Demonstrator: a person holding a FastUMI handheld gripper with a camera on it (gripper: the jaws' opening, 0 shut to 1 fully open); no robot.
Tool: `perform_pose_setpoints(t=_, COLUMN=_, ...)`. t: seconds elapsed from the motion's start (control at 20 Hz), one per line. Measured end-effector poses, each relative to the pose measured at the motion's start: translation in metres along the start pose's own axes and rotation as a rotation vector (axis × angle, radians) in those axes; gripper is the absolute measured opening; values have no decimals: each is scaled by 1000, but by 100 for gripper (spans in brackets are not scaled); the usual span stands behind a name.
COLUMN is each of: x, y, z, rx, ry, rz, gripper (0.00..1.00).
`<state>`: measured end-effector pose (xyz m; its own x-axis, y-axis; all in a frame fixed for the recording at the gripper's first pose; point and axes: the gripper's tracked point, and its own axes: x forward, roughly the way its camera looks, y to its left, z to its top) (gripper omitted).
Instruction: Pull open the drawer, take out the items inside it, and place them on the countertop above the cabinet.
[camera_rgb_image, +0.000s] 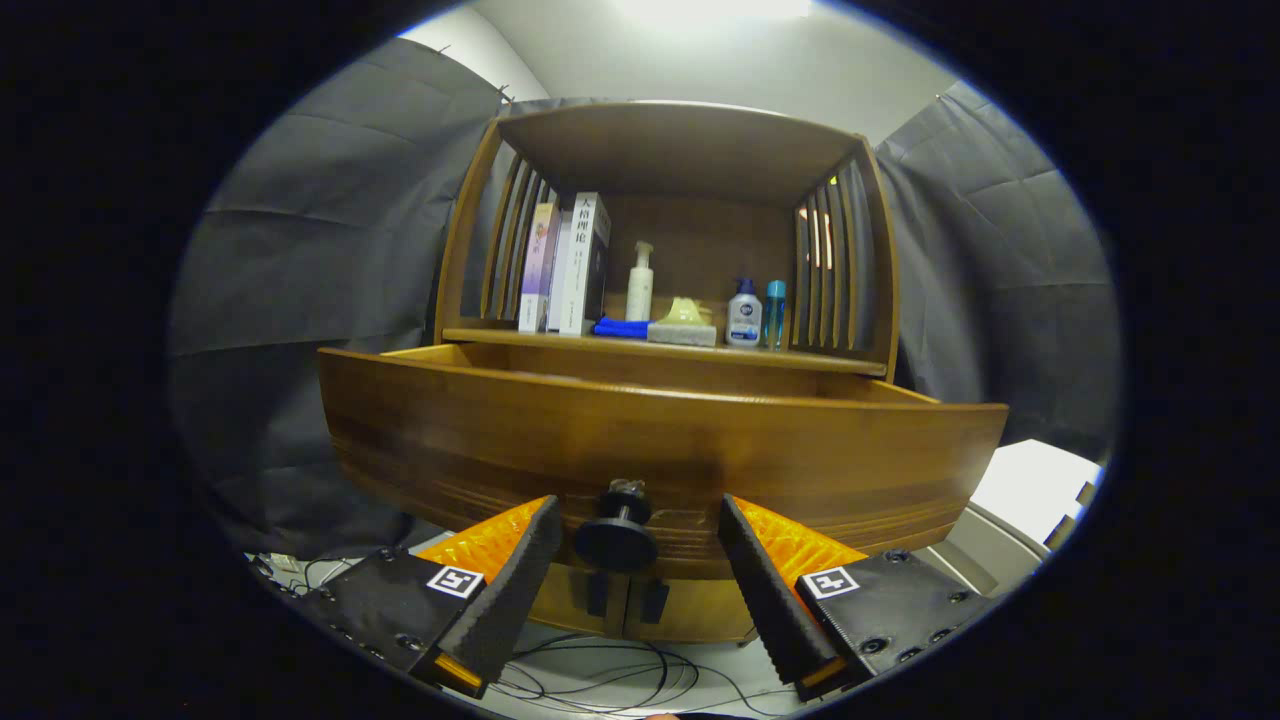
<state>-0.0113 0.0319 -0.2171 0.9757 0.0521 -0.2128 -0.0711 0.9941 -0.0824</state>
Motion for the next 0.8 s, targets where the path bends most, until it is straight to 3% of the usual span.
perform_pose_setpoints(t=0.45, x=13, y=-3, z=1, rx=61, ry=26, rz=-66, gripper=96)
perform_pose_setpoints(t=0.8, x=23, y=-5, z=2, rx=69, ry=49, rz=-59, gripper=96)
